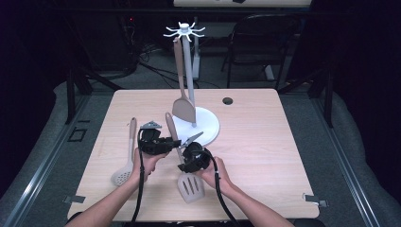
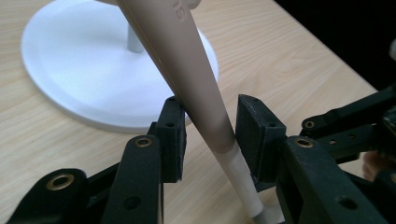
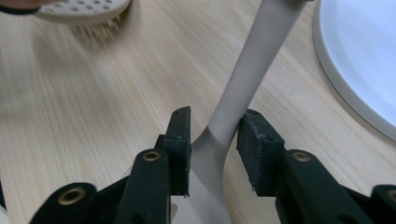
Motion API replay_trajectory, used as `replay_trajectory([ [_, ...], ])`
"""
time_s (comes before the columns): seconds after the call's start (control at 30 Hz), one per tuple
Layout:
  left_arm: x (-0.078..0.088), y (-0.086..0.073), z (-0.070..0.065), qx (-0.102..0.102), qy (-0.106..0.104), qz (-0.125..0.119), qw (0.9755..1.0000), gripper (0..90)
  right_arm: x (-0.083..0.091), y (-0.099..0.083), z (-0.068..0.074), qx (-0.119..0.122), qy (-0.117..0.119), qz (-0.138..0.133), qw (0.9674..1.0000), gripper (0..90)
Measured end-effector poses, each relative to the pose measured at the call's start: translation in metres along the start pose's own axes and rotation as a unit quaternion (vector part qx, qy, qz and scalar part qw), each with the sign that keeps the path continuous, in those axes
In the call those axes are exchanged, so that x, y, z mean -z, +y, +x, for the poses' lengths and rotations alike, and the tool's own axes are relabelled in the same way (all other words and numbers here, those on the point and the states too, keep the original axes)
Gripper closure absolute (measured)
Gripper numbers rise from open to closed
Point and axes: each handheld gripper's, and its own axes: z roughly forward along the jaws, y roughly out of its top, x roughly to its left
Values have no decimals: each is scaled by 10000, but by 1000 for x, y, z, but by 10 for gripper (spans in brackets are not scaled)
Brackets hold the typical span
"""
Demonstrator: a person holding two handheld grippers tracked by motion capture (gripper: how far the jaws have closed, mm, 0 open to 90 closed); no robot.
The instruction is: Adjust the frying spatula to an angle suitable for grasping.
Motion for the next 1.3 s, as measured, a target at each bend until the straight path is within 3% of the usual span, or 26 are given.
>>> replay_trajectory([
  [0.13,-3,-2,3,30,-160,9,9999,559,0,-3,-2,-173,28,-134,9998,686],
  [0.2,-4,-3,3,54,-217,26,9997,540,0,-4,-3,-148,20,-86,9999,691],
  [0.27,-5,-3,3,65,-264,1,9996,537,0,-5,-3,-240,40,-174,9996,694],
  [0.5,-10,-6,-2,-23,-440,60,9990,569,5,-4,-3,-226,58,-152,9996,696],
  [0.67,-10,-8,-7,-178,-166,17,9997,634,6,-6,-4,-193,70,-199,9996,696],
  [0.93,-11,-8,-7,-130,-233,-45,9996,672,8,-7,-5,-216,143,-213,9994,681],
  [1.03,-10,-8,-6,-111,-261,-32,9996,677,13,-8,-6,-230,69,-259,9994,621],
  [1.13,-10,-8,-4,-70,-306,-47,9995,680,24,-9,-9,-180,-174,-338,9991,539],
  [1.3,-11,-7,-5,-92,-327,-59,9994,681,42,-15,-19,-304,-288,-400,9983,321],
])
